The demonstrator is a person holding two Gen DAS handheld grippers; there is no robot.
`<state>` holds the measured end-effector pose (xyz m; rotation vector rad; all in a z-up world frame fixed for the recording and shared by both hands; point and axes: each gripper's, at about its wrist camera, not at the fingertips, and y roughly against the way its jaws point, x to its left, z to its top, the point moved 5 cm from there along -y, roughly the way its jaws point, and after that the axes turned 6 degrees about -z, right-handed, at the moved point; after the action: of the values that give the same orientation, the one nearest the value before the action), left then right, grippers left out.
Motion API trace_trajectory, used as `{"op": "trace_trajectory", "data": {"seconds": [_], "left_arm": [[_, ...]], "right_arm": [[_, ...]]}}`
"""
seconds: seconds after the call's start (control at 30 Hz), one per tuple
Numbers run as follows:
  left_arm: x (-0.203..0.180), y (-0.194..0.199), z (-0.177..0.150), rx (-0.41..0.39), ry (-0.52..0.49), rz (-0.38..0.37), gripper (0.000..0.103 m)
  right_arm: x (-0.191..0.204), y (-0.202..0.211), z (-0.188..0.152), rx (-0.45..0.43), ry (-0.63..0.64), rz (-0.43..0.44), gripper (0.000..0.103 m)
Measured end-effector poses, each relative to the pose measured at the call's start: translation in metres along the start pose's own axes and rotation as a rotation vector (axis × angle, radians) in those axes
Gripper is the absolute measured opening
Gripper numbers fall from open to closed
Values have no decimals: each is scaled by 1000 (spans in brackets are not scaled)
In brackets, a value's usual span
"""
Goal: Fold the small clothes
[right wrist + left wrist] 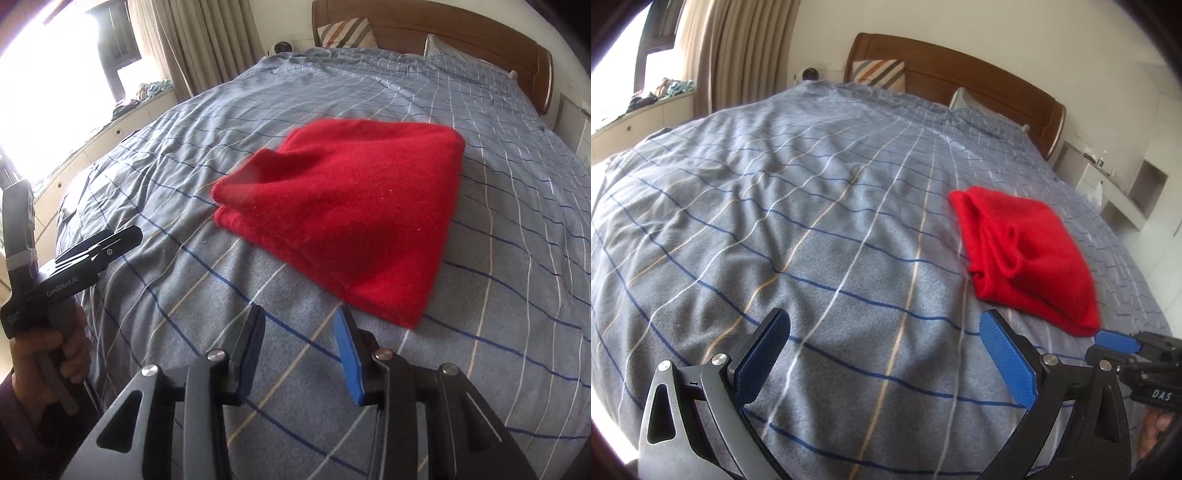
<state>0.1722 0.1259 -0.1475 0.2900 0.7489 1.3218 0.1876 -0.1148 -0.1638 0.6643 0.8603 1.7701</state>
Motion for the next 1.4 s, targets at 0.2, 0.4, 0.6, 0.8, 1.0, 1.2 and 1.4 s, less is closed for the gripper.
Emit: {"op": "trace_trajectory", "data": {"seconds": [0.2,0.4,0.6,0.8,1.0,1.2,1.4], "left_arm": [[-81,-47,75,149,-46,-257,102],[-84,-149,76,362,-149,-91,101],[-68,-161,64,410,-131,-76,102],[-79,-175,64,469,-55,-231,101],[-96,-174,63,472,-53,-318,22],[-109,-132,91,332,-125,-298,20],[-131,-80,156,160,-189,-328,23]], "right_arm": [[-47,17,-4,-53,-108,-32,62],[-103,14,27,-104,-336,35,74],[-147,-35,63,-47,-563,230,74],[-152,-98,81,30,-761,414,67],[-99,-98,113,51,-302,26,27],[-30,-45,134,-163,70,-214,25],[-32,19,189,-361,17,-148,25]]}}
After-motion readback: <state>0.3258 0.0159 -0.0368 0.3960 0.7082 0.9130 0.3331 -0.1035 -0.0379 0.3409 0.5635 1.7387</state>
